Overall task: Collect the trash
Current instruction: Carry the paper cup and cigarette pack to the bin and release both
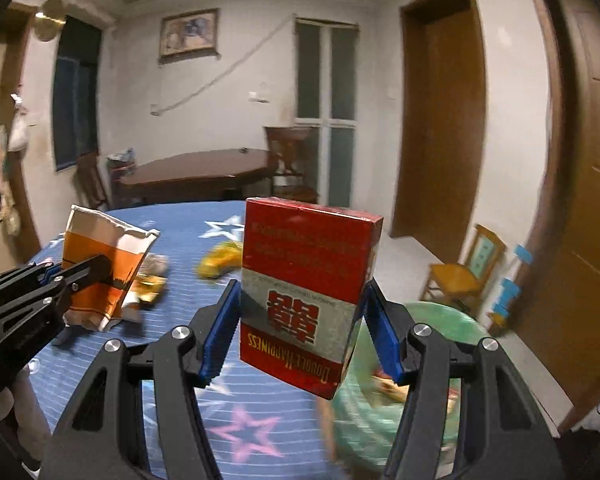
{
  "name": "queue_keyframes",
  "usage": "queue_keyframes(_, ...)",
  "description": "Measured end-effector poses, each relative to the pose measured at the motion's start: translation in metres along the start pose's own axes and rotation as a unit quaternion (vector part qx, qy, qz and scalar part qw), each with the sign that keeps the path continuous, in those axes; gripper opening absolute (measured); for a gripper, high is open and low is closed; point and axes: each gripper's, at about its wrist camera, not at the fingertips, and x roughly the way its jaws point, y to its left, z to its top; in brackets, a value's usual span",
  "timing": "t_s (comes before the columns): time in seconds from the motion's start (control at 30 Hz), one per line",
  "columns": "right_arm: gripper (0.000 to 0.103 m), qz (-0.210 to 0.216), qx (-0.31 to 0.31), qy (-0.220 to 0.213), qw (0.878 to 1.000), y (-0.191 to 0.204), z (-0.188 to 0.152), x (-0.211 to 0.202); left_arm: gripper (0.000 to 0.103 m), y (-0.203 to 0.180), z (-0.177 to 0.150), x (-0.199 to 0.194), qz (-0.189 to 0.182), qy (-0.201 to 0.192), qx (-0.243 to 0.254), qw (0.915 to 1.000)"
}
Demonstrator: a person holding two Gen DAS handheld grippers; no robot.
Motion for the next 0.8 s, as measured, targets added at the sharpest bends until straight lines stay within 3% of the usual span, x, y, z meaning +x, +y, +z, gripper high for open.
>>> queue_keyframes(0.27, 0.058, -0.017, 0.043, 0.092, 0.995, -0.098, -0.008, 0.042, 0.012, -0.081, 0.023, 0.091, -0.092, 0.07, 0.027, 0.9929)
queue_keyframes(0.43, 0.058, -0.003, 0.07, 0.186, 0.98, -0.145, -0.025, 0.087, 0.012, -0.12, 0.024, 0.158, -0.136, 0.142, 0.031, 0.98)
queue_keyframes(0.57, 0.058, 0.009, 0.093, 0.239, 0.966, -0.164, -0.044, 0.119, 0.012, -0.143, 0.01, 0.201, -0.154, 0.194, 0.036, 0.9681)
queue_keyframes(0.8, 0.058, 0.009, 0.103, 0.266, 0.958, -0.188, -0.065, 0.144, 0.012, -0.167, -0.01, 0.266, -0.156, 0.242, 0.044, 0.9568)
